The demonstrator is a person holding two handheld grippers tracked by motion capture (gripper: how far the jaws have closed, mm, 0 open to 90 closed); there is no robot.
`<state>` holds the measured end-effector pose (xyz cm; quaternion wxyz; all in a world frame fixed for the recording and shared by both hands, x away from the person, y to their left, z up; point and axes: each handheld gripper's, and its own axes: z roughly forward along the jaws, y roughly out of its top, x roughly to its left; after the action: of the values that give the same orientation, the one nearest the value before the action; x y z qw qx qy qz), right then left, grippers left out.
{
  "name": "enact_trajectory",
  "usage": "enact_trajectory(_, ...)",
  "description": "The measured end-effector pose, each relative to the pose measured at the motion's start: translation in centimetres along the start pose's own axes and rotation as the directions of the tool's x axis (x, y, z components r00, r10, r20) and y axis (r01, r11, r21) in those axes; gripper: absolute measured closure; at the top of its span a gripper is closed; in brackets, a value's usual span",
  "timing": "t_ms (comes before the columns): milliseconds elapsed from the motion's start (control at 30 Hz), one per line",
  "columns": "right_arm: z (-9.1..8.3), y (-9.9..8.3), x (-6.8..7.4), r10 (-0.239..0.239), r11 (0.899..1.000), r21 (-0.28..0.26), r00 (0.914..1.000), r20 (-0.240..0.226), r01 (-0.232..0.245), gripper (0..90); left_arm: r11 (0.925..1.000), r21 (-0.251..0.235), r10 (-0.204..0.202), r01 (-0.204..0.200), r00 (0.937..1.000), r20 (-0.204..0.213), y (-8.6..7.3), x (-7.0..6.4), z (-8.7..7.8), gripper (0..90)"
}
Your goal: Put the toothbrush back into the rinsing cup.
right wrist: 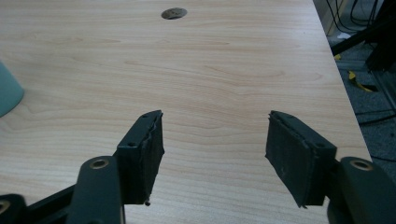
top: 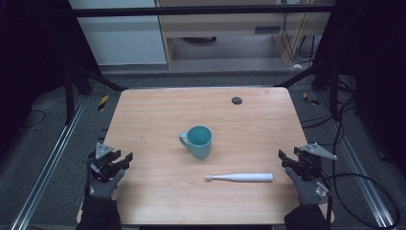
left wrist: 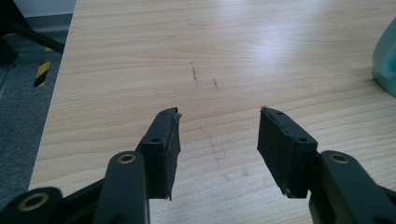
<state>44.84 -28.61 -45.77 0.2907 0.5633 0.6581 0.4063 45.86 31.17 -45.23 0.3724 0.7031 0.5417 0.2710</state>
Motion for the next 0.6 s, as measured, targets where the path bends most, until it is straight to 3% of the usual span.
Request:
enact_trajectory(100,-0.2,0.1,0.4,-0.028,1.000,0.011,0.9996,-0.008,0.028,40.4,1.0000,0.003,0.002,-0.002,1.0000,0.008,0.0,-0.2,0.1,48.6)
enact_trajectory(233,-0.2,0.0,1.5,-0.065,0.997,0.041,0.9964,-0.054,0.068,48.1,0.9999,0.003,0.012,-0.012,0.9998,0.015,-0.1,-0.5,0.2,48.6)
enact_trajectory(333,0.0,-0.2,2.0,-0.072,0.994,0.075,0.9937,-0.086,0.079,52.6,0.9991,0.001,0.043,-0.043,0.9991,-0.002,-0.3,-0.7,0.5,47.7)
enact_trajectory(433,0.0,-0.3,2.5,-0.098,0.989,0.098,0.9900,-0.102,0.108,58.7,0.9988,0.007,0.048,-0.048,0.9988,-0.005,-0.4,-0.7,0.7,47.5)
enact_trajectory(567,0.0,-0.5,2.8,-0.093,0.987,0.119,0.9874,-0.127,0.109,66.2,0.9992,0.008,0.039,-0.039,0.9992,-0.010,-0.5,-0.5,0.7,47.8)
enact_trajectory(600,-0.1,-0.8,3.1,-0.087,0.984,0.141,0.9859,-0.143,0.107,71.8,0.9994,0.008,0.033,-0.033,0.9993,-0.017,-0.5,-0.4,0.6,48.0)
